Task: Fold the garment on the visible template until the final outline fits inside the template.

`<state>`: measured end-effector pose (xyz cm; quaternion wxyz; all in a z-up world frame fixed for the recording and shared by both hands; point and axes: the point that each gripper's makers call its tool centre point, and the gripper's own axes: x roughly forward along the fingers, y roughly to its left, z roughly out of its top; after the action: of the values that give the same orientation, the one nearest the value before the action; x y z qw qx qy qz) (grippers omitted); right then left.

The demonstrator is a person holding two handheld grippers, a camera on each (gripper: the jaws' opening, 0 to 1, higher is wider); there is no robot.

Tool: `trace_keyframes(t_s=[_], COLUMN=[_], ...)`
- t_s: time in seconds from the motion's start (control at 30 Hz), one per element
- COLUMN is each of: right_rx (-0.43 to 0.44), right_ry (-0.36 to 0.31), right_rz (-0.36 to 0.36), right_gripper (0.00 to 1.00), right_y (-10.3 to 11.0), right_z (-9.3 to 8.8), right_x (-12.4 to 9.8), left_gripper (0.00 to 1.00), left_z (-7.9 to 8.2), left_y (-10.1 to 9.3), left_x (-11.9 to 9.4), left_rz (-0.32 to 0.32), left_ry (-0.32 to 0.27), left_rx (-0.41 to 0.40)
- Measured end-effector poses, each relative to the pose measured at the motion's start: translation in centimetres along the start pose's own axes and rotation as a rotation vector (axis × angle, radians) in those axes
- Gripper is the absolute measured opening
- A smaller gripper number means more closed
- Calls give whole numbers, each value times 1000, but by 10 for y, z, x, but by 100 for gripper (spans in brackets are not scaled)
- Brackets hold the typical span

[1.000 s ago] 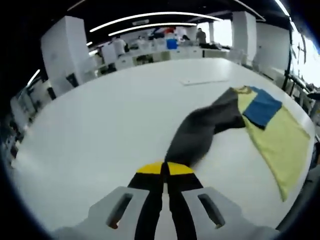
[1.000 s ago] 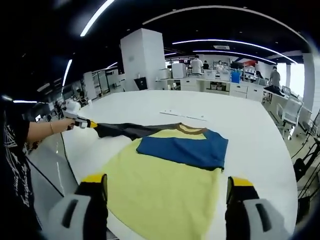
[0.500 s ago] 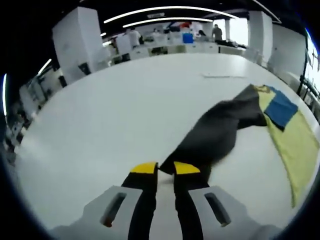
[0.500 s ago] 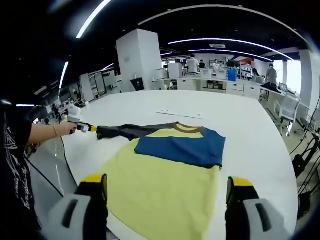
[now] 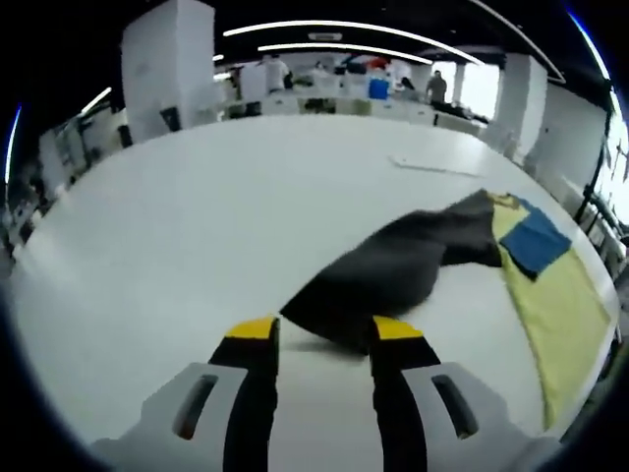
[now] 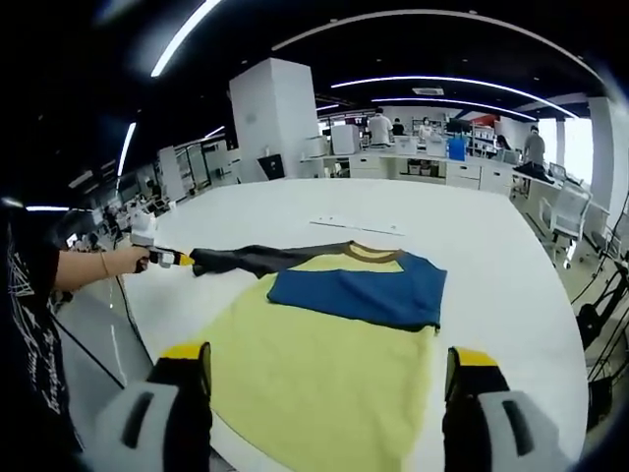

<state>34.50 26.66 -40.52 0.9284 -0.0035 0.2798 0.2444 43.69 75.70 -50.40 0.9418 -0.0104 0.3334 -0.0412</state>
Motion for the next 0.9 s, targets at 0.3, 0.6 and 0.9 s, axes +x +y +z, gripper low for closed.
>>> trace_keyframes(t_s=[0.3,0.6,0.9], right_rx=[19,25,49], right_ry=[0,-2,-10], right_rz=[-16,-17,-24], right_gripper=[99,99,97], right_y=[-5,-4,-5], right_z=[-3,-4,-5], right_x=[-2,-3,-1], left_gripper=[31,23,14], left_z=[-14,-17,-16], left_y=[-6,-5,-6], left_x=[6,15,21], left_rz=[20,30,51], left_ry=[4,14,-4], left_rx=[-97,-138,-167])
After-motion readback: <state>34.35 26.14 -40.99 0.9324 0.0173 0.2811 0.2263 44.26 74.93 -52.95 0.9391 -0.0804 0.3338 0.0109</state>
